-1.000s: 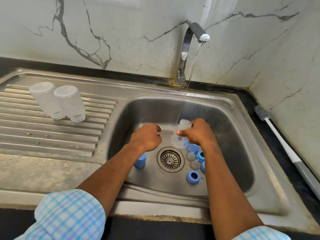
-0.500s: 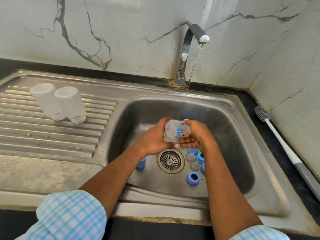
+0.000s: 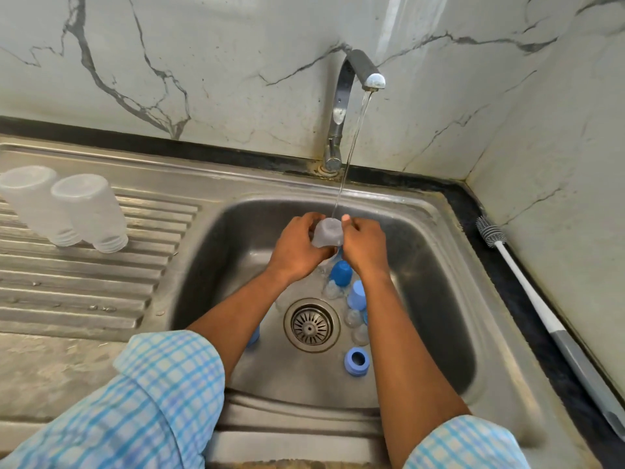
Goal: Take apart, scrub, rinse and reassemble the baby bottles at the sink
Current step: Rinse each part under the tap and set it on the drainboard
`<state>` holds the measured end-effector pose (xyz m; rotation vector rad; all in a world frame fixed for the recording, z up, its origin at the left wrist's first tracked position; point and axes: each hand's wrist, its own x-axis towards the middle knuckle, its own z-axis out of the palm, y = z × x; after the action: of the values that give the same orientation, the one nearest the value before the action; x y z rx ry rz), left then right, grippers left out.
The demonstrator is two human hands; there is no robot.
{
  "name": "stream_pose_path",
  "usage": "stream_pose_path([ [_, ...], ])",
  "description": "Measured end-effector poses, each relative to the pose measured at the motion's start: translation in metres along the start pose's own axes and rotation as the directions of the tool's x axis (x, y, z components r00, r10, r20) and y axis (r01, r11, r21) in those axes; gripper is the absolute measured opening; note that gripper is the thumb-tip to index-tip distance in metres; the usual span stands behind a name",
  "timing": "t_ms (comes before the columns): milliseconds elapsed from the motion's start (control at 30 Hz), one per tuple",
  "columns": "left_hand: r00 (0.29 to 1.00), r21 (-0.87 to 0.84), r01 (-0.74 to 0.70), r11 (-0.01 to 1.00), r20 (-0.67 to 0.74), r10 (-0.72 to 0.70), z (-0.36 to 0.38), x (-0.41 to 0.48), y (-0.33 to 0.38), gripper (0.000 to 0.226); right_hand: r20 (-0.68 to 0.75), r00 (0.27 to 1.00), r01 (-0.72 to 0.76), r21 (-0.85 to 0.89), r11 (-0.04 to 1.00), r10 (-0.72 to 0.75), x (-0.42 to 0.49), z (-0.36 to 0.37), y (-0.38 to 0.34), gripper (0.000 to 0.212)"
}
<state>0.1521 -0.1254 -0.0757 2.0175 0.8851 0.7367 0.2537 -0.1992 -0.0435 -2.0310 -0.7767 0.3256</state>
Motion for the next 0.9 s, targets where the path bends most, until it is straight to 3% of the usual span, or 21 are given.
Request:
stream_pose_path([
  [167,0.996,0.005,-0.079,0.997,-0.031,0.079,-0.002,0.003,-0.005,0.06,-0.051,0.999,0.007,0.007,1.0,-0.007,0.015,0.01,0.001,0.021],
  [300,0.992,0.016,-0.097,0.995,-0.074,0.098,-0.002,0.007,-0.009,0.059,0.189,0.981,0.022,0.095,0.995,-0.04,0.017,0.004,-0.001,0.035],
  [367,0.993,-0.013,-0.076,0.997,-0.091,0.075,-0.002,0.009,-0.01,0.063,0.255,0.966,-0.001,0.155,0.988,-0.039,0.023,-0.003,0.001,0.032],
  [500,0.991,-0.032,-0.099,0.995,-0.095,0.096,0.002,0.006,-0.003,0.063,0.069,0.997,0.021,0.125,0.992,-0.03,0.024,-0.001,0.0,0.009],
  [567,0.989,-0.037,-0.116,0.993,-0.101,0.111,0.003,0.004,0.0,0.06,0.001,0.997,0.081,0.056,0.995,-0.081,0.021,0.004,-0.003,0.014],
  [700,0.985,0.015,-0.125,0.992,-0.116,0.126,0.001,0.004,0.001,0.06,0.141,0.979,0.138,0.068,0.988,-0.146,0.02,0.005,-0.004,0.035],
  [767,0.983,-0.009,-0.138,0.99,-0.124,0.135,0.003,0.006,0.002,0.055,0.072,0.986,0.14,0.122,0.982,-0.15,0.019,0.004,-0.006,0.029],
  [833,0.988,-0.166,-0.072,0.983,-0.145,0.048,0.006,0.008,0.001,0.05,-0.113,0.994,0.023,0.254,0.967,0.006,0.016,0.005,-0.007,0.027],
  [867,0.99,-0.3,-0.001,0.954,-0.134,-0.042,0.008,0.009,0.003,0.049,-0.145,0.982,-0.069,0.325,0.943,0.122,0.013,0.006,-0.006,0.035],
  [900,0.986,-0.43,0.078,0.9,-0.102,-0.135,0.011,0.008,0.005,0.048,-0.078,0.968,-0.189,0.397,0.898,0.238,0.011,0.009,-0.005,0.043],
])
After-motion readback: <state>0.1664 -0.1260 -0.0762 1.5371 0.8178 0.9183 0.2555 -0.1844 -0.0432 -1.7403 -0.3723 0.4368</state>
